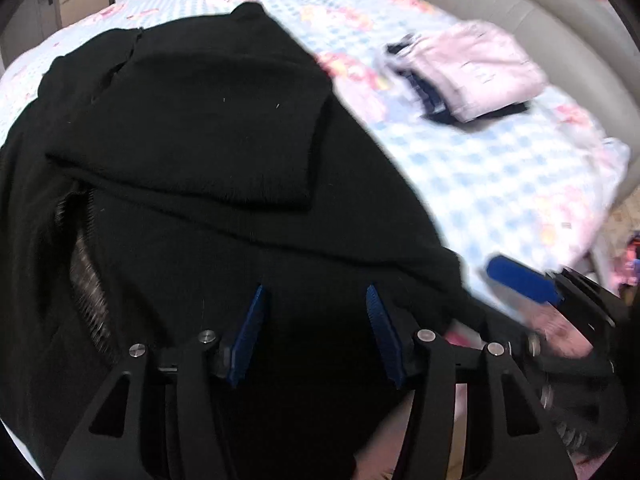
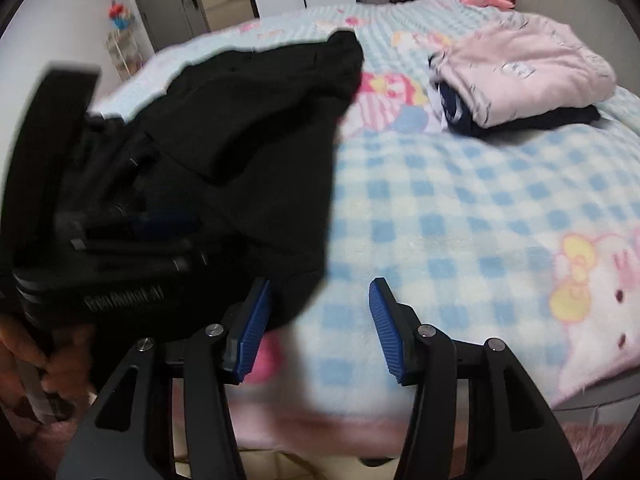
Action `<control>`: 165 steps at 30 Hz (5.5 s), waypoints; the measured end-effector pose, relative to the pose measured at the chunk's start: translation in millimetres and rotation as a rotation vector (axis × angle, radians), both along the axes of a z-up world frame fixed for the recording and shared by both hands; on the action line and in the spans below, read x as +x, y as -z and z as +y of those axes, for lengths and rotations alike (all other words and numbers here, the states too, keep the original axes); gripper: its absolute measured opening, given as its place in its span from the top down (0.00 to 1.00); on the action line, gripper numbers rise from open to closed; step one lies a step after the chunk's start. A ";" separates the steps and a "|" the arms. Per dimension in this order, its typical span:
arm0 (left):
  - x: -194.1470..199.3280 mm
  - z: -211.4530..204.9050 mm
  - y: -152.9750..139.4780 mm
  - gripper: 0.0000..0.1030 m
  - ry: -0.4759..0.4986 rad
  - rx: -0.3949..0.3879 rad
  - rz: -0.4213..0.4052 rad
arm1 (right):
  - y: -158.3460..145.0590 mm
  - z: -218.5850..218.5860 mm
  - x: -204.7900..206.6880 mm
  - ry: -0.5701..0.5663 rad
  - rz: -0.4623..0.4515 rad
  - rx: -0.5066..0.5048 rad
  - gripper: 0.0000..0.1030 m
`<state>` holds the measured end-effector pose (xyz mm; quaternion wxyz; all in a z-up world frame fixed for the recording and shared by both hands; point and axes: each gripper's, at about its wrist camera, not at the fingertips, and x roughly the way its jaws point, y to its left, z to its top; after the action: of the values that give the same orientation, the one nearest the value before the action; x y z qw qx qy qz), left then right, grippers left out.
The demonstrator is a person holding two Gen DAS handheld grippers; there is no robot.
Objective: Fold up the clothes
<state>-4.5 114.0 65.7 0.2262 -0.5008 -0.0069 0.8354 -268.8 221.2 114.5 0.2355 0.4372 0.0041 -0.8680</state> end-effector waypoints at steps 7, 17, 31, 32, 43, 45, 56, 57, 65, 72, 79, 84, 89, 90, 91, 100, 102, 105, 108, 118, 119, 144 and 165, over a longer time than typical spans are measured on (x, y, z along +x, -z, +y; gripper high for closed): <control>14.2 -57.8 12.6 0.44 -0.043 0.102 -0.129 | -6.2 -37.5 2.4 -0.046 0.017 -0.037 0.49; 37.0 -92.3 -3.0 0.43 -0.057 0.221 -0.044 | 4.9 -52.9 35.2 0.003 0.005 0.040 0.54; -1.5 -339.9 -39.5 0.41 -0.593 0.321 0.077 | -37.5 -142.0 26.9 -0.164 -0.005 -0.014 0.52; 1.4 -364.5 -37.3 0.41 -0.645 0.349 0.081 | -40.8 -158.9 24.8 -0.194 -0.009 -0.019 0.52; 53.4 -587.5 -6.9 0.34 -1.174 0.537 0.131 | -73.3 -414.0 23.6 -0.583 0.044 0.021 0.41; 59.0 -605.9 -3.1 0.33 -1.220 0.581 0.146 | -70.9 -467.6 21.9 -0.643 0.037 0.031 0.40; -1.7 -641.1 47.7 0.44 -1.141 0.561 -0.029 | -7.6 -578.6 32.5 -0.748 -0.026 0.164 0.81; -6.4 -637.6 43.7 0.51 -1.126 0.512 -0.026 | -4.3 -574.1 32.7 -0.754 -0.044 0.158 0.84; -9.1 -647.3 -8.1 0.68 -0.955 0.413 0.031 | -29.7 -518.5 34.4 -0.735 -0.009 0.114 0.93; -3.4 -646.0 26.1 0.33 -0.976 0.682 -0.107 | 1.8 -478.8 21.1 -0.625 0.028 0.335 0.93; -17.0 -610.9 45.7 0.36 -0.936 0.597 -0.140 | -10.0 -440.2 15.1 -0.595 -0.003 0.277 0.89; -25.8 -595.4 0.7 0.76 -0.888 0.452 0.024 | -11.0 -437.1 0.0 -0.559 -0.107 0.151 0.82; -11.5 -603.6 -91.1 0.76 -0.851 0.180 0.263 | -43.2 -434.5 9.5 -0.605 -0.057 0.094 0.62; -18.0 -599.6 -100.9 0.76 -0.784 0.156 0.273 | -56.5 -437.5 14.4 -0.643 -0.043 0.052 0.56; -23.3 -591.5 -107.8 0.76 -0.722 0.128 0.283 | -65.3 -441.7 18.4 -0.684 -0.042 0.012 0.40; -25.1 -524.4 -118.2 0.76 -0.440 0.042 0.293 | -71.3 -539.3 71.2 -1.075 0.033 -0.088 0.19; -24.5 -521.8 -115.8 0.76 -0.435 0.037 0.279 | -53.3 -557.2 74.1 -1.107 0.014 -0.058 0.18; -25.8 -527.6 -110.4 0.76 -0.451 0.001 0.261 | -11.1 -585.8 75.2 -1.103 -0.019 0.083 0.13; -36.2 -532.5 -102.2 0.76 -0.469 -0.218 0.262 | 25.0 -590.3 74.6 -1.059 -0.099 0.203 0.56; -44.1 -595.6 -42.4 0.52 -0.741 -0.365 0.055 | -16.7 -525.5 118.1 -1.068 0.103 0.142 0.77; -37.4 -603.9 -33.8 0.52 -0.814 -0.300 0.021 | -11.3 -523.5 123.2 -1.092 0.111 0.184 0.73; -143.9 -238.1 -161.3 0.86 -0.054 0.416 0.296 | -49.8 -278.6 -28.5 -0.283 0.015 0.119 0.42; -90.0 -282.7 -15.4 0.33 -0.330 0.434 0.016 | 10.5 -216.6 -99.4 -0.309 -0.276 -0.070 0.21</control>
<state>-94.4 -168.7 81.1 0.1892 -0.4263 -0.2656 0.8438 -368.2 4.6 104.0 0.3793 0.5376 0.0088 -0.7530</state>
